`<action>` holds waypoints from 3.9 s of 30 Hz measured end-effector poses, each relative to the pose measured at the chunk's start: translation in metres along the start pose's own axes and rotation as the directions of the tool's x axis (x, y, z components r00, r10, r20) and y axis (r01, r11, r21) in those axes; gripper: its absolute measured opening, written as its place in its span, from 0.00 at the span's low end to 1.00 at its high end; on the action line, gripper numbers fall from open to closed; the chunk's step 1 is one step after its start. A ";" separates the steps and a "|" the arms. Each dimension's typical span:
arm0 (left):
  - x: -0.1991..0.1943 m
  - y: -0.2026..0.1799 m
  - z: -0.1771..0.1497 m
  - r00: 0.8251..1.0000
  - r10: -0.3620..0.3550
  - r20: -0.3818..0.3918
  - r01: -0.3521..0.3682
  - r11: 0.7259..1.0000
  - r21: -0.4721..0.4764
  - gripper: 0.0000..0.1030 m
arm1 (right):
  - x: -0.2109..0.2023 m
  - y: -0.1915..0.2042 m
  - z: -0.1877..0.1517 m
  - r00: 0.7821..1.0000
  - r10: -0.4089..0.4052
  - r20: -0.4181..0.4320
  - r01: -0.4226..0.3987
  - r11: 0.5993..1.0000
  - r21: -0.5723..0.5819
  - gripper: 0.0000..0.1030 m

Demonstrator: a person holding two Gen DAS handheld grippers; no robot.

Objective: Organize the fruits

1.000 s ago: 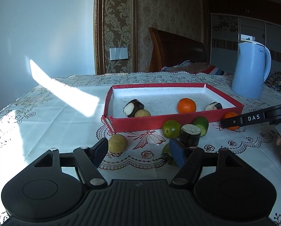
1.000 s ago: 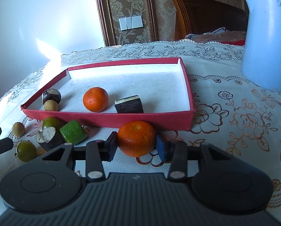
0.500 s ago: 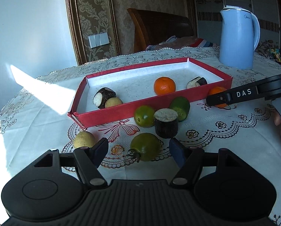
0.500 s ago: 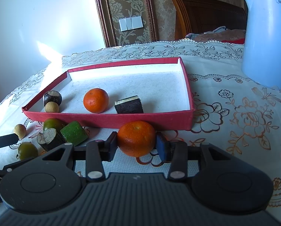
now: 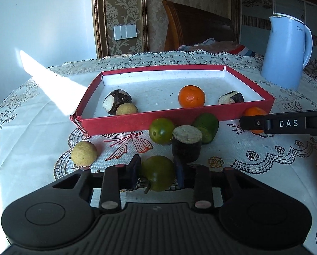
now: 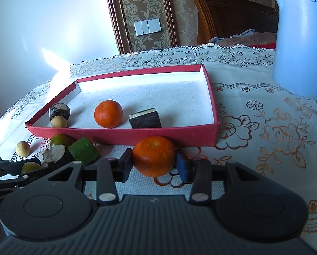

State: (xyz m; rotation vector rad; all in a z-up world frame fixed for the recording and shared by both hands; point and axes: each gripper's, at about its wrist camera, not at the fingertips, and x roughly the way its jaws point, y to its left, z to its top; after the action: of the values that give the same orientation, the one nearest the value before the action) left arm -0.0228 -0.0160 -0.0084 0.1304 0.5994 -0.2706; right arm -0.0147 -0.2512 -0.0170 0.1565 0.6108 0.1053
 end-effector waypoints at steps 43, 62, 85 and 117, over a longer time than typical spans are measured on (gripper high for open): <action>-0.010 -0.001 0.000 0.992 0.121 0.024 -0.116 0.983 -0.143 0.30 | -0.031 0.069 -0.031 0.995 -0.095 -0.001 0.095 0.994 -0.060 0.40; -0.011 -0.003 -0.001 0.988 0.150 0.029 -0.144 0.980 -0.140 0.30 | -0.030 0.071 -0.033 0.998 -0.065 0.006 0.065 0.997 -0.035 0.40; -0.011 -0.002 -0.003 0.989 0.145 0.030 -0.140 0.980 -0.141 0.30 | -0.031 0.069 -0.034 0.999 -0.039 0.012 0.040 0.999 -0.024 0.40; -0.017 -0.001 -0.005 0.988 0.138 0.073 -0.126 0.981 -0.147 0.31 | -0.037 0.068 -0.028 0.999 -0.023 0.048 0.024 0.999 -0.039 0.40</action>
State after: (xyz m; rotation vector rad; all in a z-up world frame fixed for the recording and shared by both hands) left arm -0.0396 -0.0128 -0.0024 0.0215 0.5233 -0.1033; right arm -0.0647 -0.1865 -0.0071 0.1135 0.5629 0.0906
